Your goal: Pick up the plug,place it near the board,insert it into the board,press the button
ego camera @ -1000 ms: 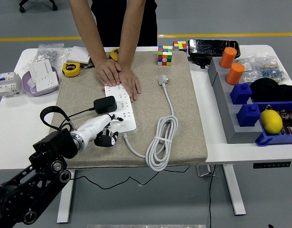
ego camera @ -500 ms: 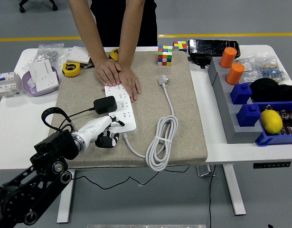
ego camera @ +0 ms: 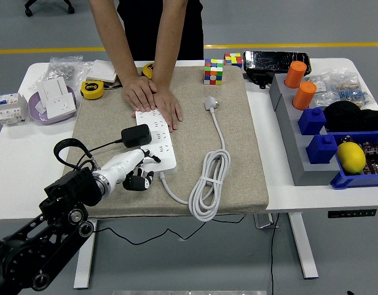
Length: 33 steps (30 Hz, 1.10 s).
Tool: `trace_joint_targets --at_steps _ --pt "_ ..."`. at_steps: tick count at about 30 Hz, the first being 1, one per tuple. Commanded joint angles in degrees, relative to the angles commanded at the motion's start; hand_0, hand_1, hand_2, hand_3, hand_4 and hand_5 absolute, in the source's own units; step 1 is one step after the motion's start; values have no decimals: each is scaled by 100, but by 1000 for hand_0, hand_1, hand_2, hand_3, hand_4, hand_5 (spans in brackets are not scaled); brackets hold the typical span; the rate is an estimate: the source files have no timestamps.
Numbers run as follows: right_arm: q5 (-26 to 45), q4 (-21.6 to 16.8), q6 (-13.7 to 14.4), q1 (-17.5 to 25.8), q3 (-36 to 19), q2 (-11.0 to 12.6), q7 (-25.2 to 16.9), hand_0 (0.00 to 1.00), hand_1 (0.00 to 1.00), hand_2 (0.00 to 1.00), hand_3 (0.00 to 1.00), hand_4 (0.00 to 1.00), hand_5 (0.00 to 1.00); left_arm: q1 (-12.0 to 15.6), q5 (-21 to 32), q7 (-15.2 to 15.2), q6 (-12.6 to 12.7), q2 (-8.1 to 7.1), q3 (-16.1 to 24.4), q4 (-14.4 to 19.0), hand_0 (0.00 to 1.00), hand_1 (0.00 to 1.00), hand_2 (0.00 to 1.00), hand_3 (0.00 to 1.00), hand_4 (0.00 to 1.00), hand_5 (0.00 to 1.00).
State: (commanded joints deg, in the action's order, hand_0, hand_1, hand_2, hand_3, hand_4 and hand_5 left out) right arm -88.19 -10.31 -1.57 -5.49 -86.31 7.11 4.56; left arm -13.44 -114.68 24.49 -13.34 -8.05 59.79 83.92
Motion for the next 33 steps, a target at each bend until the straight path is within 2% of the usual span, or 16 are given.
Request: trace_joint_targets --at_steps 4,17,24,26,27,29,32,33 --pt "7 0 0 -10 6 0 -5 830 762 757 787 998 841 1 -35 -9 -29 -3 33 -95 205 28 148 749 390 61" --pt "7 0 -2 -2 22 5 -8 830 762 757 787 998 840 26 -111 40 -112 -19 12 -105 205 28 147 746 390 61" --pt "-2 0 -1 9 17 8 -1 830 761 757 787 998 840 61 -193 -49 8 -27 103 135 205 28 147 740 389 59" --pt "5 0 0 8 23 7 -2 830 761 757 787 998 840 74 -171 -193 144 -27 174 244 205 28 147 740 389 59" --pt "8 0 -1 5 27 6 -3 830 762 757 787 998 841 79 -135 -315 251 -21 237 274 255 102 219 661 386 43" --pt "11 0 -1 -1 29 3 -2 830 762 757 787 998 841 90 -108 -531 458 -3 363 286 255 102 219 661 386 43" --pt "32 0 2 -8 39 -1 -5 830 762 757 787 998 841 136 18 -993 925 23 646 315 255 102 219 661 386 43" --pt "33 0 3 -9 35 -1 -4 830 762 756 787 998 841 148 90 -1086 1022 27 697 311 404 350 441 632 661 115"
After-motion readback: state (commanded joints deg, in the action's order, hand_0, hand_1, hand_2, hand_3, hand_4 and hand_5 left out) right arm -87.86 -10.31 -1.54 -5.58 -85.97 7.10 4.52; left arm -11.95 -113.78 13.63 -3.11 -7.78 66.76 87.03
